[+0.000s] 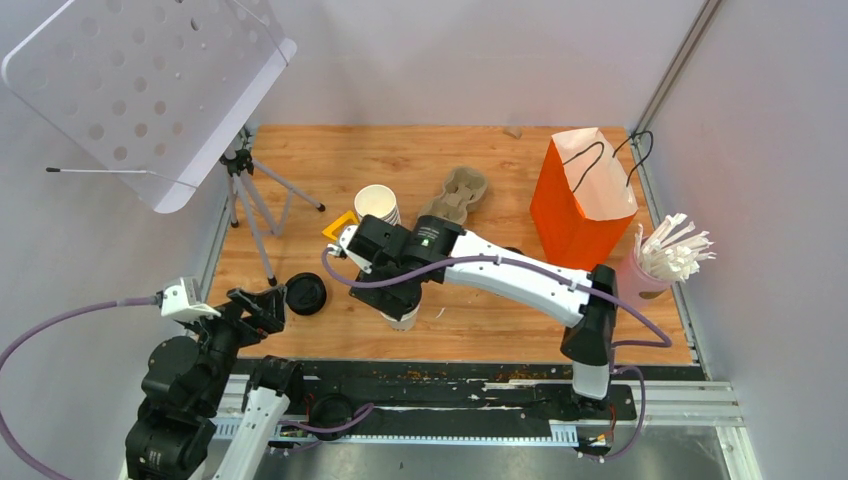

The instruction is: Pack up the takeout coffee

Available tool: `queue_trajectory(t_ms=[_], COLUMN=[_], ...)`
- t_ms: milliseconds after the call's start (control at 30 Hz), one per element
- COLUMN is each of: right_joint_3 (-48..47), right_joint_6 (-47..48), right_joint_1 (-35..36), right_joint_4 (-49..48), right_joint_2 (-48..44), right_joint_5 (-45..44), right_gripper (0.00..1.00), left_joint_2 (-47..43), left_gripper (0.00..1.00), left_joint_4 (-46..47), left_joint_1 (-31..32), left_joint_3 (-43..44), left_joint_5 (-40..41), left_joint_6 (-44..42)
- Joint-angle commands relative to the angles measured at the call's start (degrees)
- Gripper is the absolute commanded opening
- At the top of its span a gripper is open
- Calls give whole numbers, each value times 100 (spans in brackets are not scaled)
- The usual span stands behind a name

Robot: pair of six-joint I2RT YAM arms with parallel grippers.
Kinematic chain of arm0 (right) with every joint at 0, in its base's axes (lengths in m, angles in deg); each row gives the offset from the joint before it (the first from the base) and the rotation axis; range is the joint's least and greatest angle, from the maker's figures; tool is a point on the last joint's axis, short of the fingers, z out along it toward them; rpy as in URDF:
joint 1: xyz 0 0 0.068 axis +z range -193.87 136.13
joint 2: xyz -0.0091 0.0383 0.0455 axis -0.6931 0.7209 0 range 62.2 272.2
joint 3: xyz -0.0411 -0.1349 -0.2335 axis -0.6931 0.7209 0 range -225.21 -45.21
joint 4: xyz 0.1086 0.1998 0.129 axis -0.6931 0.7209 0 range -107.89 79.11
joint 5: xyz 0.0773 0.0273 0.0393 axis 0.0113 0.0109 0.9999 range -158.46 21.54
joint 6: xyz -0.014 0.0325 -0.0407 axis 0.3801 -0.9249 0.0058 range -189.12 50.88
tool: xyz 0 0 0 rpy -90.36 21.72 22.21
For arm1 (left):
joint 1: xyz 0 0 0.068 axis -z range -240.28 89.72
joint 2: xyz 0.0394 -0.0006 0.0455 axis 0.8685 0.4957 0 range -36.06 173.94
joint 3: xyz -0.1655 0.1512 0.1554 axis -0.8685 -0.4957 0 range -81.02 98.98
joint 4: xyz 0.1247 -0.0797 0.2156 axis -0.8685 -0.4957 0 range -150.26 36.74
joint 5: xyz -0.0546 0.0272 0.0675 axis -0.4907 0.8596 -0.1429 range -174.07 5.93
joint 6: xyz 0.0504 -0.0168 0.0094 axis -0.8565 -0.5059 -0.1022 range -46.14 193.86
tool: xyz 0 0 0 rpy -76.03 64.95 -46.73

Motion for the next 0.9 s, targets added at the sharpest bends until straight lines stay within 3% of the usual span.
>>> queue_trajectory(t_ms=[0, 467, 733, 867], right_joint_3=[-748, -1388, -1233, -637], right_joint_6=[39, 303, 259, 48], right_joint_1=[-79, -274, -319, -426], right_joint_4=[792, 1213, 988, 583], right_joint_2=[462, 1456, 1148, 645], right_joint_5=[66, 378, 568, 876], right_gripper=[84, 85, 85, 81], left_joint_2=[-208, -460, -269, -79], left_gripper=[100, 100, 100, 97], left_joint_4=[101, 67, 235, 320], left_joint_1=[-31, -31, -31, -31], left_joint_3=[-114, 6, -59, -93], left_joint_5=[365, 614, 228, -269], left_joint_6=[-102, -192, -258, -381])
